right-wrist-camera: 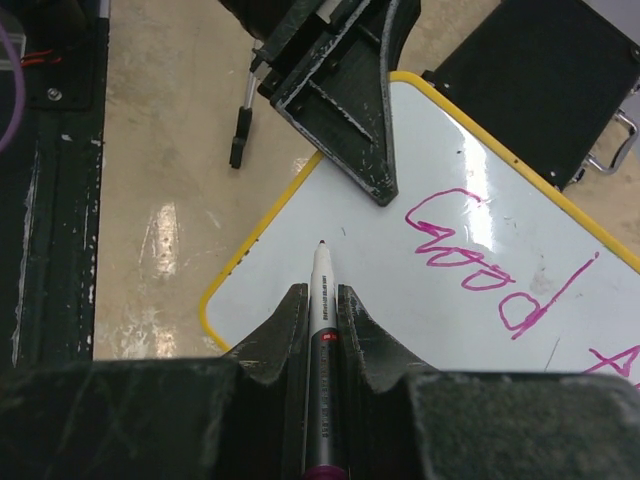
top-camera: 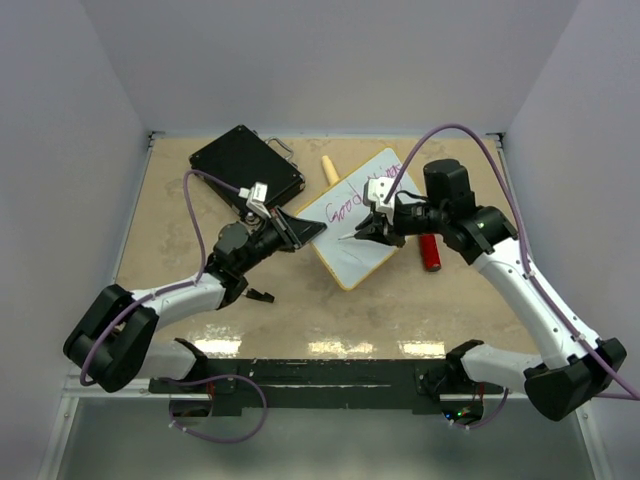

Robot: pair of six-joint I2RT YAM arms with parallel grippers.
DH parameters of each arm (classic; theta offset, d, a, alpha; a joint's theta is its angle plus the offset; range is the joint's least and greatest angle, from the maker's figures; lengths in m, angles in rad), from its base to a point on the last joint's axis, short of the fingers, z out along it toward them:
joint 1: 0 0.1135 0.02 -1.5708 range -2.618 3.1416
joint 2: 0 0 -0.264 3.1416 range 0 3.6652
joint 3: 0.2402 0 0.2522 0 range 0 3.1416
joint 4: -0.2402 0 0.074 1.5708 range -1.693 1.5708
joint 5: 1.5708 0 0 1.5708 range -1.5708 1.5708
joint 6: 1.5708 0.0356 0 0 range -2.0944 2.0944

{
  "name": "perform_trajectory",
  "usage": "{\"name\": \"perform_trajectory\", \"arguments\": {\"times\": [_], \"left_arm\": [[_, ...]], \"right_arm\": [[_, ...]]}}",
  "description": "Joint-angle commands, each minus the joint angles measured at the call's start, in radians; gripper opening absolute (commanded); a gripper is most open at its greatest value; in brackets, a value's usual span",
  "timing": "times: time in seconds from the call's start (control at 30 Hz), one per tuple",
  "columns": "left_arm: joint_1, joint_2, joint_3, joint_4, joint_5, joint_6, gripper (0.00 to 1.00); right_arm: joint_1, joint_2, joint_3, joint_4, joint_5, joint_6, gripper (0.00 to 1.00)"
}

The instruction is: Write a sentence on the whiteboard

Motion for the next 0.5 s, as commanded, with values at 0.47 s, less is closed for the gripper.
{"name": "perform_trajectory", "arguments": {"times": [0.47], "left_arm": [[-0.044, -0.005, 0.086, 0.115, -0.092, -0.029, 0.0]], "right_arm": [[0.064, -0.014, -0.036, 0.109, 0.186, 0.047, 0.0]]}}
